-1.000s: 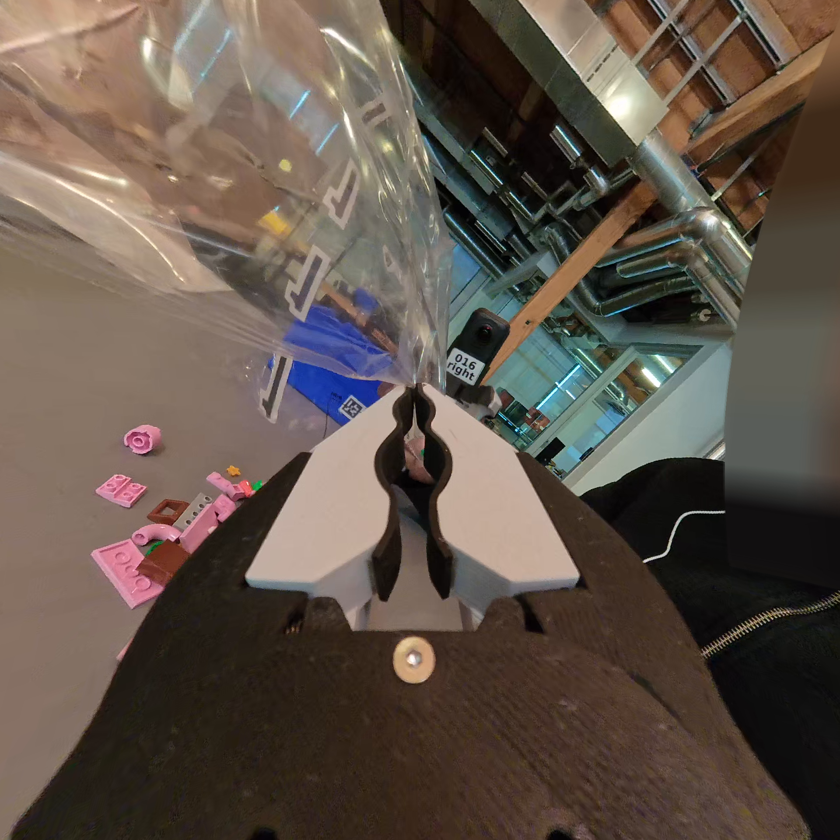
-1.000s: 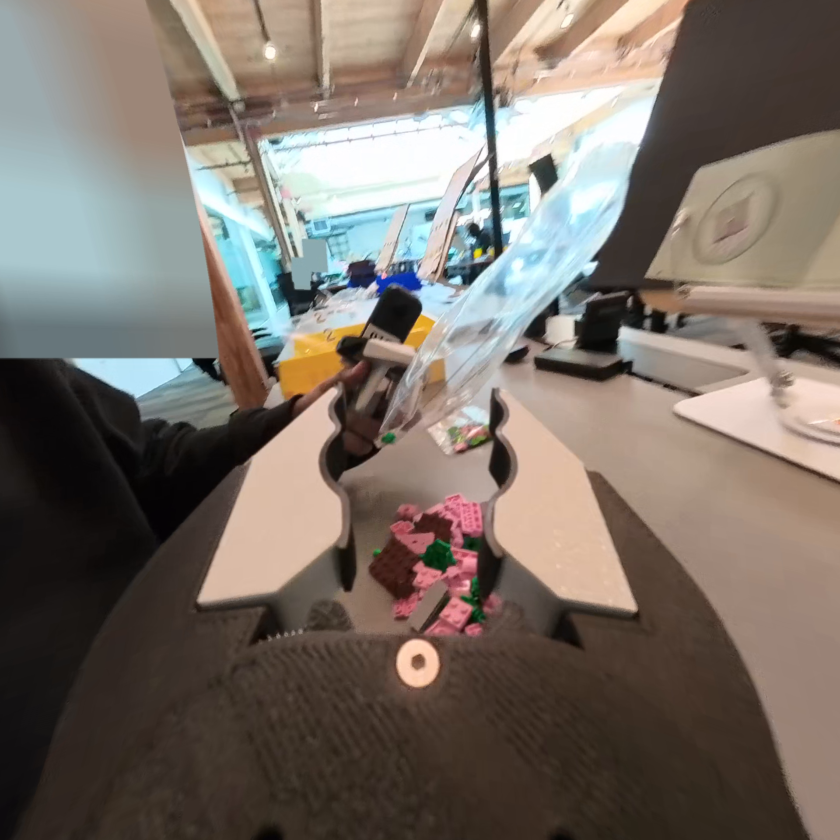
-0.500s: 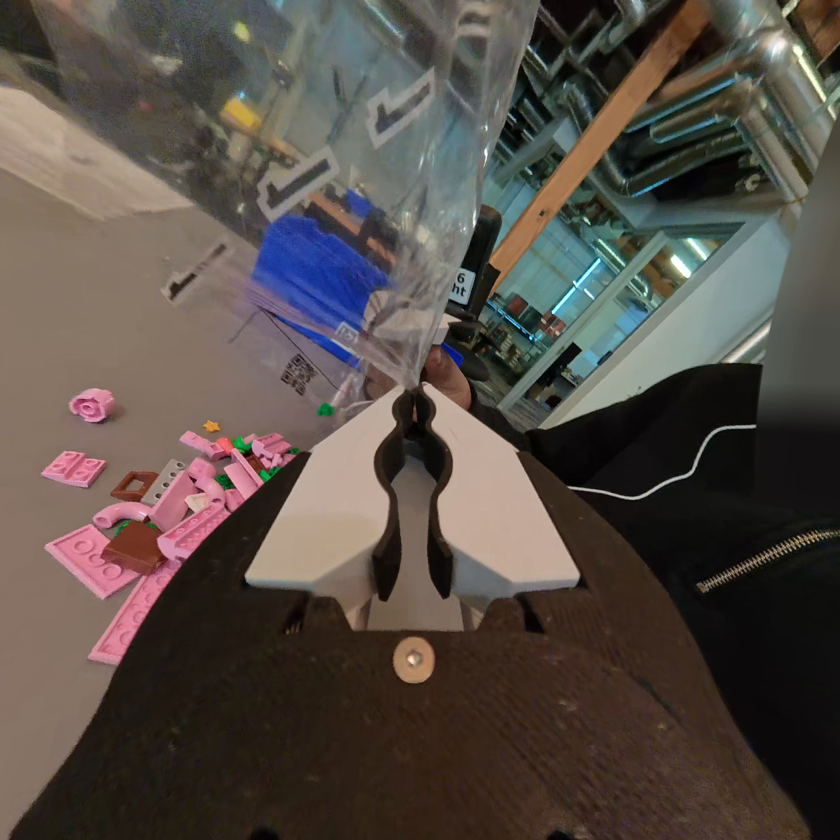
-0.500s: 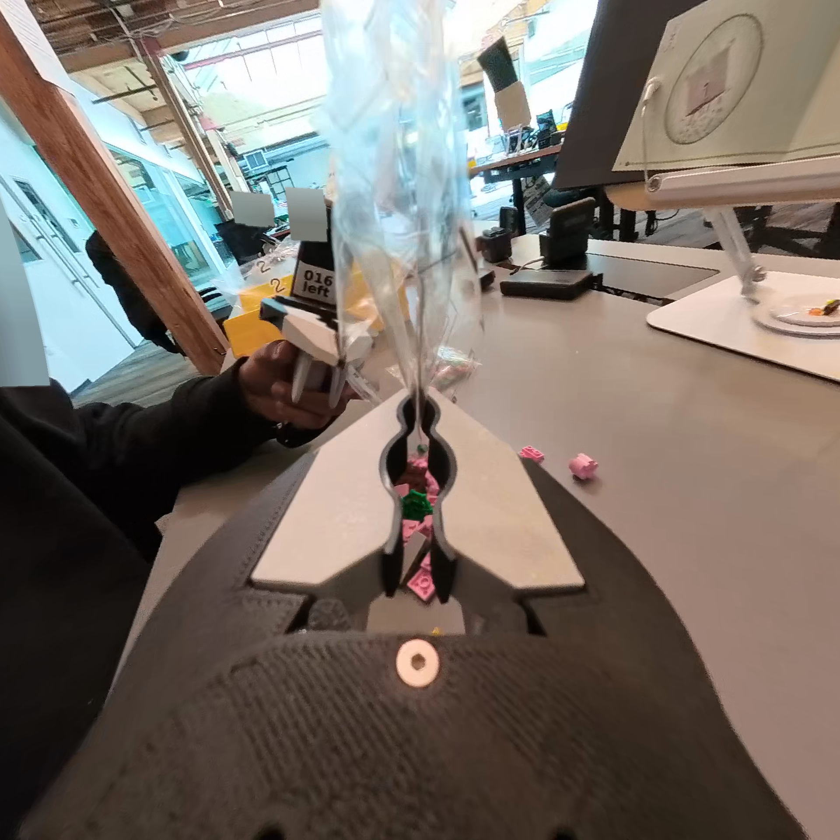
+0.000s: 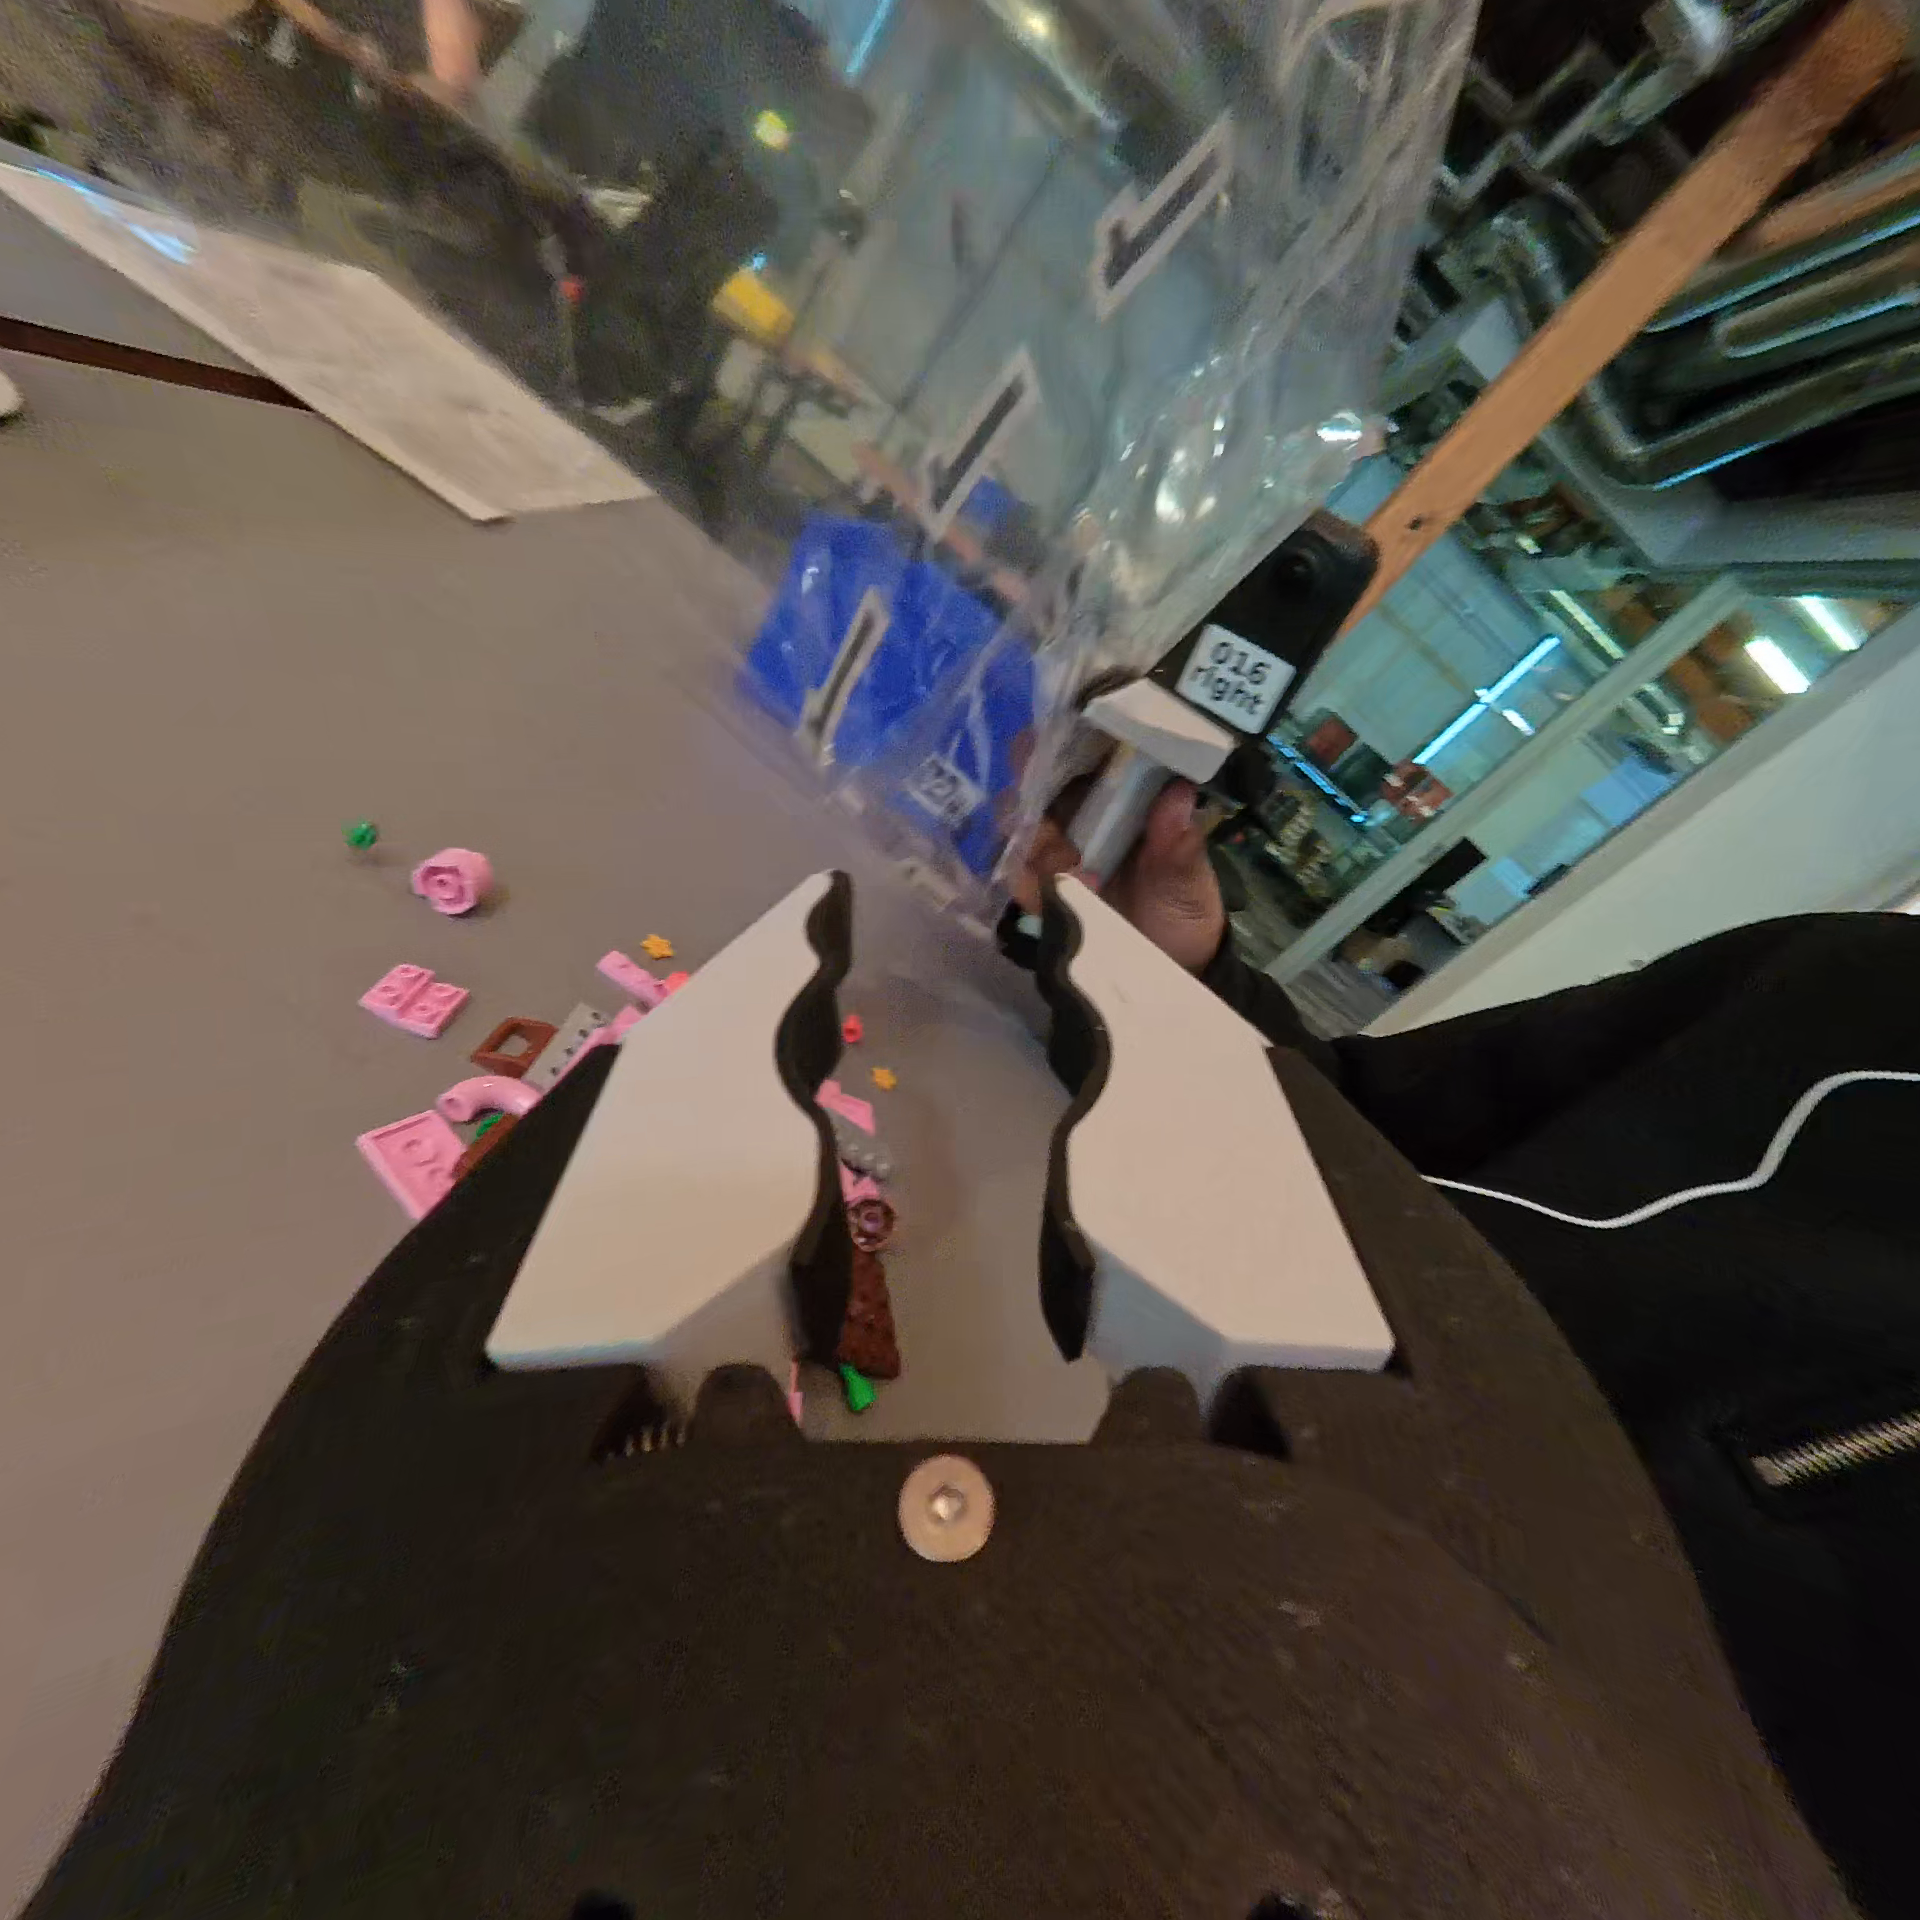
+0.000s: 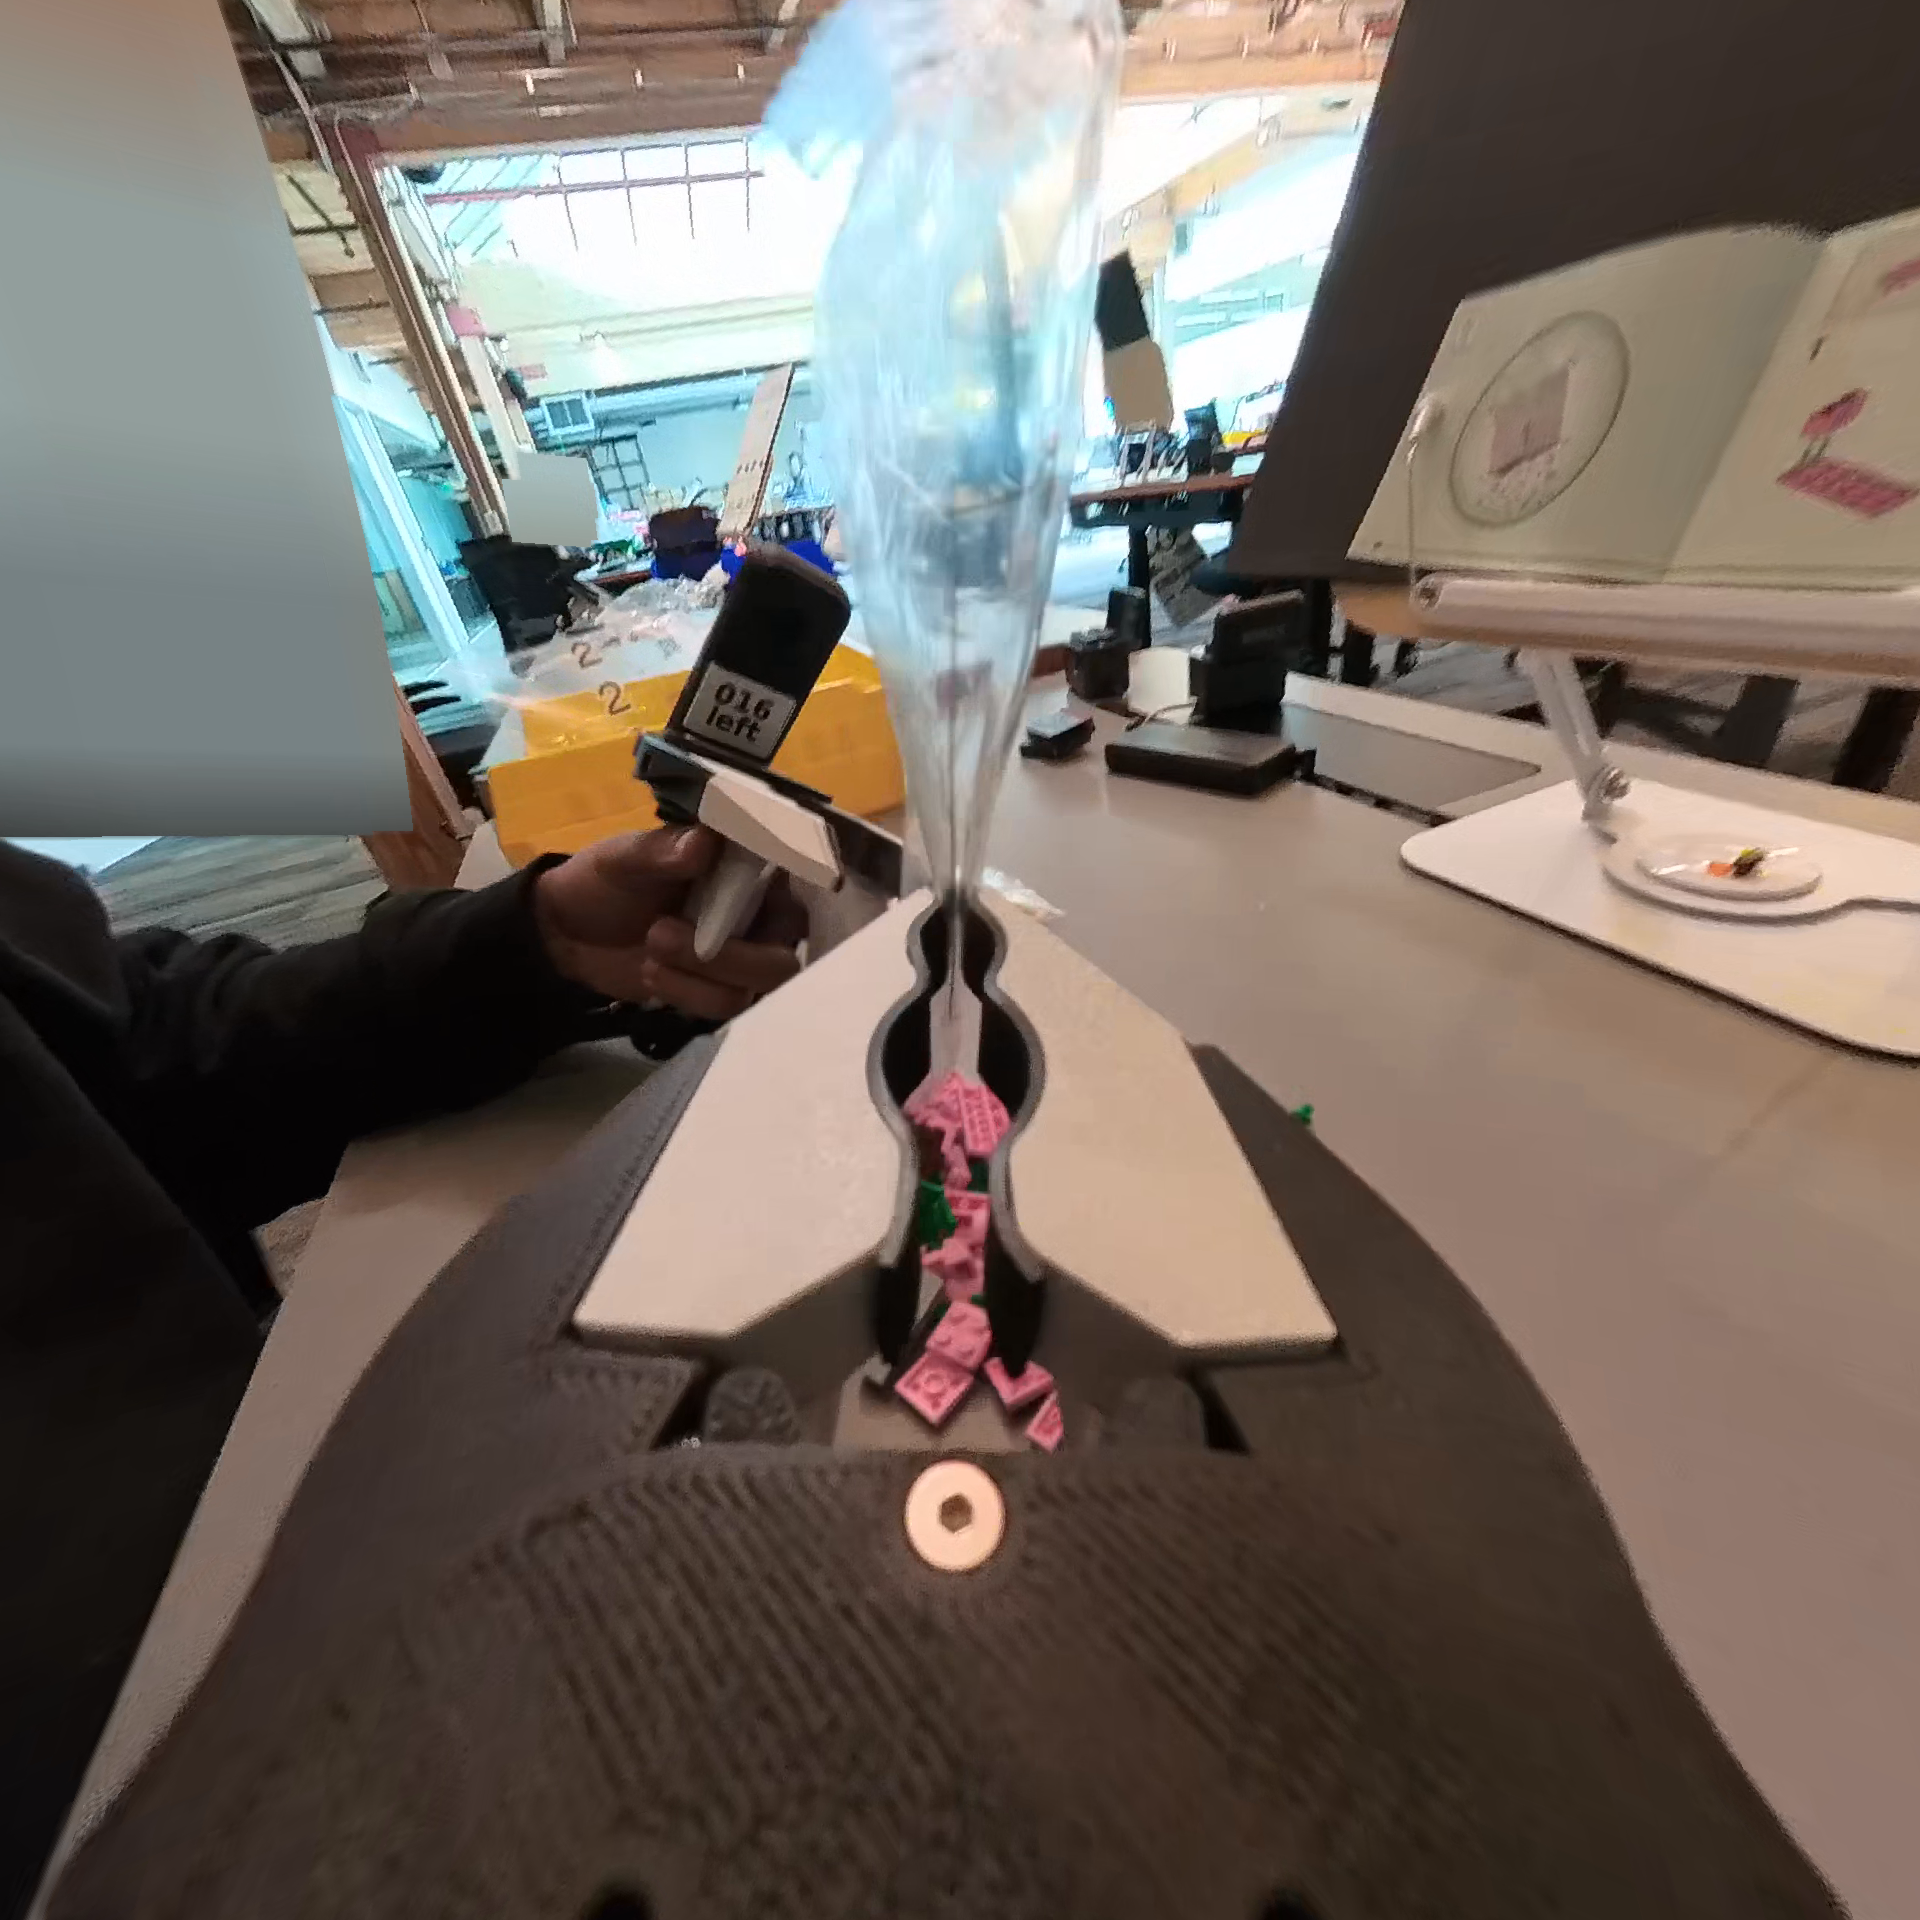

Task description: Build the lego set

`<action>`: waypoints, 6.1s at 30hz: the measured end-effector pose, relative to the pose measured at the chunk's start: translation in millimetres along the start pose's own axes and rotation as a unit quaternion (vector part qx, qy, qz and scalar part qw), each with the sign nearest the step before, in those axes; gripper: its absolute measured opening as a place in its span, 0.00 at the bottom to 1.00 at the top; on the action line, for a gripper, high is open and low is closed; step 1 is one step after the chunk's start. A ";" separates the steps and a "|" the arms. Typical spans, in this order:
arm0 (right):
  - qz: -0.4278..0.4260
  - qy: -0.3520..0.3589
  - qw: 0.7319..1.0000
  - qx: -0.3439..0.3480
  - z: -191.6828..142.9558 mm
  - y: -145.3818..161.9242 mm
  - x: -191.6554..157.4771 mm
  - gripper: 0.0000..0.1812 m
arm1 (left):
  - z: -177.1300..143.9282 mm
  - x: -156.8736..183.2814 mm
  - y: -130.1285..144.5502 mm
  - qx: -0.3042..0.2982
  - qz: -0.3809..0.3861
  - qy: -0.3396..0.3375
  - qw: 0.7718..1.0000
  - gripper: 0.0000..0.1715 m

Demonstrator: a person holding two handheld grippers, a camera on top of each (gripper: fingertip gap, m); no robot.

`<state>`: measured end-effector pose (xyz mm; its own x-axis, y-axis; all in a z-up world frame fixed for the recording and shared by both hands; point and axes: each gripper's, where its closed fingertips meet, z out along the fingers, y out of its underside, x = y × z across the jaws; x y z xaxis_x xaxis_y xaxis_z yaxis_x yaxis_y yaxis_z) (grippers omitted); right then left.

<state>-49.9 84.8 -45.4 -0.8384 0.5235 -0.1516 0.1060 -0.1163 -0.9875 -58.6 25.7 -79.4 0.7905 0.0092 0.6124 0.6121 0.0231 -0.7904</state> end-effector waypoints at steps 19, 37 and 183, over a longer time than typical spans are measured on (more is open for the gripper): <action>-0.085 0.165 0.978 0.099 -46.6 -47.3 41.3 0.00 | -3.8 -11.5 -6.4 0.012 0.044 -0.062 0.997 0.30; -0.102 0.130 0.982 0.089 -34.3 -44.4 22.9 0.00 | -4.1 -14.6 -5.5 0.008 0.056 -0.074 0.996 0.30; -0.080 0.025 0.982 -0.169 10.1 52.4 25.5 0.38 | 14.1 -43.0 38.4 -0.190 0.244 -0.149 0.939 0.52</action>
<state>-71.2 83.5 -100.6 -0.8323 0.5541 0.0136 0.1531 0.2533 -0.9552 -69.4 40.3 -135.9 0.9724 0.2070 0.1079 0.1871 -0.4148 -0.8905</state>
